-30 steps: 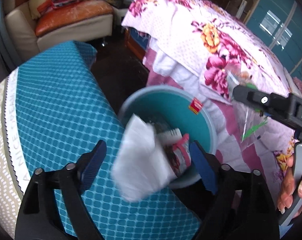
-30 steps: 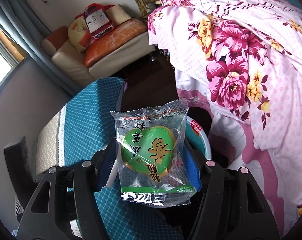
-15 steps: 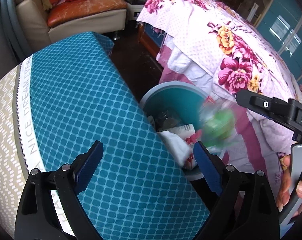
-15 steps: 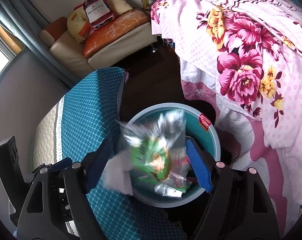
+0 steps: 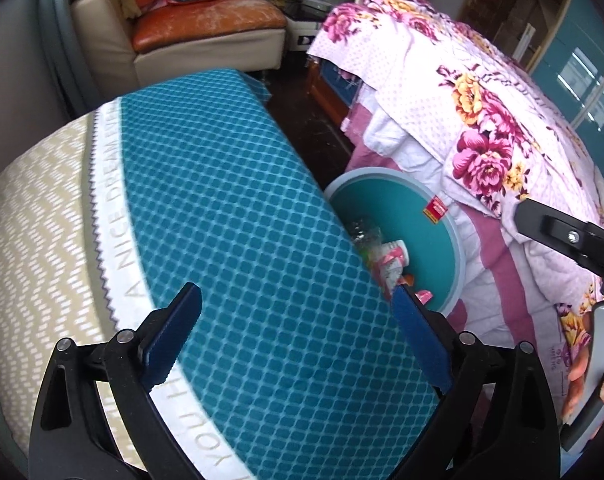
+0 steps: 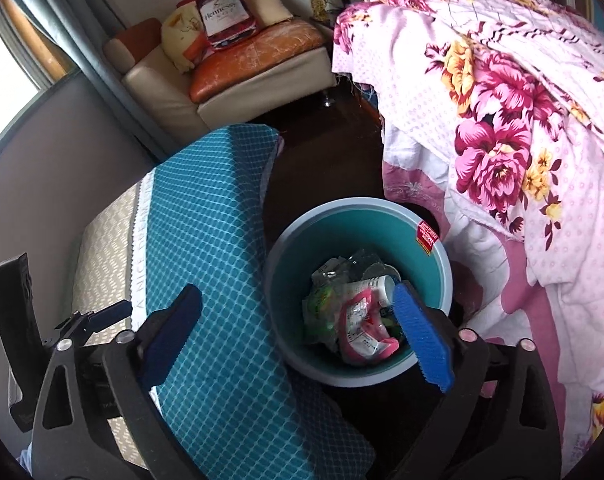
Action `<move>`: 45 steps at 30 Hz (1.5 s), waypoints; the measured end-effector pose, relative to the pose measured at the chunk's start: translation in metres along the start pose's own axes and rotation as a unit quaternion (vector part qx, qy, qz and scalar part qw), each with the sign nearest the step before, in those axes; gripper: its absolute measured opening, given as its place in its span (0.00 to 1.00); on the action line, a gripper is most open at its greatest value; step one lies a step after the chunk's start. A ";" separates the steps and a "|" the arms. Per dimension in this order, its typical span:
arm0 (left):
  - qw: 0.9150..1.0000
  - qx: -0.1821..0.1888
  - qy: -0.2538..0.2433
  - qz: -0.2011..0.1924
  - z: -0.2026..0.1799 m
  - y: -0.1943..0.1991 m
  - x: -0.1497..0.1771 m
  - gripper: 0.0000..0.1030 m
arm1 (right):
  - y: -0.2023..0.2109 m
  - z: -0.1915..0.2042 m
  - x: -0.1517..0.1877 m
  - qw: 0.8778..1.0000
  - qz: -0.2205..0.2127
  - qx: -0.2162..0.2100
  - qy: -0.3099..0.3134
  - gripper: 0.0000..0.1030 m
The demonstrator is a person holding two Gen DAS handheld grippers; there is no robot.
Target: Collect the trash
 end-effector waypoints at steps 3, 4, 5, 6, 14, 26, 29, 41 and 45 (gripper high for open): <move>1.000 -0.007 0.011 -0.008 0.009 0.012 0.005 0.94 | 0.010 0.005 0.006 1.000 -0.004 0.002 0.007 0.93; 1.000 -0.007 0.015 -0.010 0.012 0.016 0.007 0.94 | 0.013 0.006 0.008 1.000 -0.005 0.003 0.009 0.93; 1.000 -0.007 0.020 -0.013 0.014 0.020 0.009 0.96 | 0.018 0.009 0.012 1.000 -0.007 0.007 0.015 0.93; 1.000 -0.007 0.023 -0.014 0.016 0.023 0.010 0.96 | 0.021 0.010 0.014 1.000 -0.008 0.008 0.017 0.93; 0.999 -0.010 0.036 -0.028 0.028 0.046 0.033 0.96 | 0.040 0.024 0.039 0.999 -0.009 0.021 0.042 0.93; 0.998 -0.020 0.038 -0.048 0.030 0.065 0.056 0.96 | 0.051 0.038 0.058 0.998 -0.008 0.029 0.063 0.93; 0.998 -0.022 0.039 -0.048 0.031 0.066 0.056 0.96 | 0.051 0.038 0.057 0.998 -0.009 0.028 0.061 0.93; 0.998 -0.027 0.044 -0.048 0.034 0.063 0.056 0.96 | 0.043 0.033 0.058 0.998 0.003 0.029 0.051 0.93; 0.997 -0.028 0.043 -0.052 0.035 0.061 0.056 0.96 | 0.039 0.031 0.057 0.998 0.008 0.030 0.047 0.93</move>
Point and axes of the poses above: each gripper's, at about its wrist camera, not at the fingertips, and y roughly against the way its jaws point, z to its left, x to its underside, the point moved 2 cm from there along -y, roughly the way its jaws point, and after that the axes turned 6 degrees about x, right-handed, at the moved point
